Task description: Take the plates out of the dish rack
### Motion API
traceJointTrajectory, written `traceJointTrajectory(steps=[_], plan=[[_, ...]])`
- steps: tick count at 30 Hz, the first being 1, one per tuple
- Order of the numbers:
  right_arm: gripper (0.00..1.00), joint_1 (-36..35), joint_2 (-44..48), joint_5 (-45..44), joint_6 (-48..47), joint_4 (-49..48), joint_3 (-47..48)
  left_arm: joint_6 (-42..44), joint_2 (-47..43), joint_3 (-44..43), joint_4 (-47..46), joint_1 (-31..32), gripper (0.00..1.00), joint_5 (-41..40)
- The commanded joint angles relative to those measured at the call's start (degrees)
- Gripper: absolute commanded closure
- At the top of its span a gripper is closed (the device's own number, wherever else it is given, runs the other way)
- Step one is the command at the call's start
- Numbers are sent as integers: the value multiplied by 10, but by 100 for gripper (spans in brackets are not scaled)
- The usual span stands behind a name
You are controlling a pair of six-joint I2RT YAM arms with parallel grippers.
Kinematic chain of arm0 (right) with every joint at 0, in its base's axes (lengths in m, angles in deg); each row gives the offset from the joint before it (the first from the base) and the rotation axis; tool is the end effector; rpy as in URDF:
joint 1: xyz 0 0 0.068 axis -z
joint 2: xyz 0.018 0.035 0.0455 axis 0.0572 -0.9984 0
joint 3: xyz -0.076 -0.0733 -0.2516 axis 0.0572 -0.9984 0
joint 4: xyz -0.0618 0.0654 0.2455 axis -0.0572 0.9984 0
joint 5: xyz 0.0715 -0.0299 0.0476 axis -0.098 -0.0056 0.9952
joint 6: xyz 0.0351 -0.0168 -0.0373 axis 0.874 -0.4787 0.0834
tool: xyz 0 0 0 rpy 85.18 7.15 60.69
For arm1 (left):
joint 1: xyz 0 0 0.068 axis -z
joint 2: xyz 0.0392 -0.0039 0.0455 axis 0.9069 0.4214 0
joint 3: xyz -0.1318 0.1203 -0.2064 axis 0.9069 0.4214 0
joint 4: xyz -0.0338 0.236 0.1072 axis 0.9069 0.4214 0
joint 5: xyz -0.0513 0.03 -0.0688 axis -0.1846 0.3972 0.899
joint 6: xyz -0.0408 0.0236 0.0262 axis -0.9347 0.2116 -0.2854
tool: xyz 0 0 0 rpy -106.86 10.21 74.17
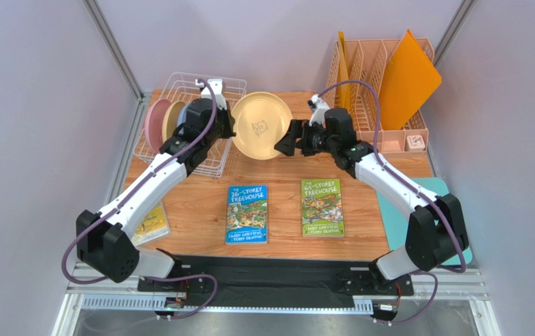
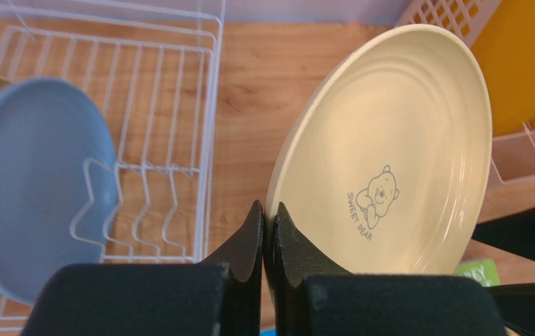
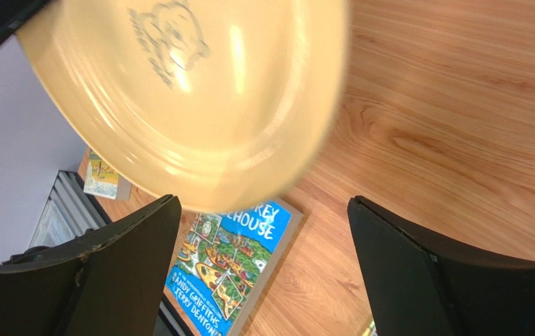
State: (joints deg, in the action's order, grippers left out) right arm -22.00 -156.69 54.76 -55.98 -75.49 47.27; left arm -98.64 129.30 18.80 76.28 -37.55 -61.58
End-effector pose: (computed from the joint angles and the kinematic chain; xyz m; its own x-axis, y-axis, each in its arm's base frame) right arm 0.3005 0.1572 0.2987 -0.6765 0.0927 -0.7306 -0.4696 0.7099 0.5249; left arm 0.2858 -0.1405 0.3669 -0.3515 -0.1622 -0.9220 0.1717 0.9570 -0.2338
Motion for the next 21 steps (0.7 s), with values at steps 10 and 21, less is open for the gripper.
traceJointTrajectory(steps=[10,21], plan=[[16,-24,-46,-80,12,-37,26,-74,-26,45,-14,2,100,65],[58,-25,-17,-195,-3,-3,9,-83,-47,79,-16,2,100,47]])
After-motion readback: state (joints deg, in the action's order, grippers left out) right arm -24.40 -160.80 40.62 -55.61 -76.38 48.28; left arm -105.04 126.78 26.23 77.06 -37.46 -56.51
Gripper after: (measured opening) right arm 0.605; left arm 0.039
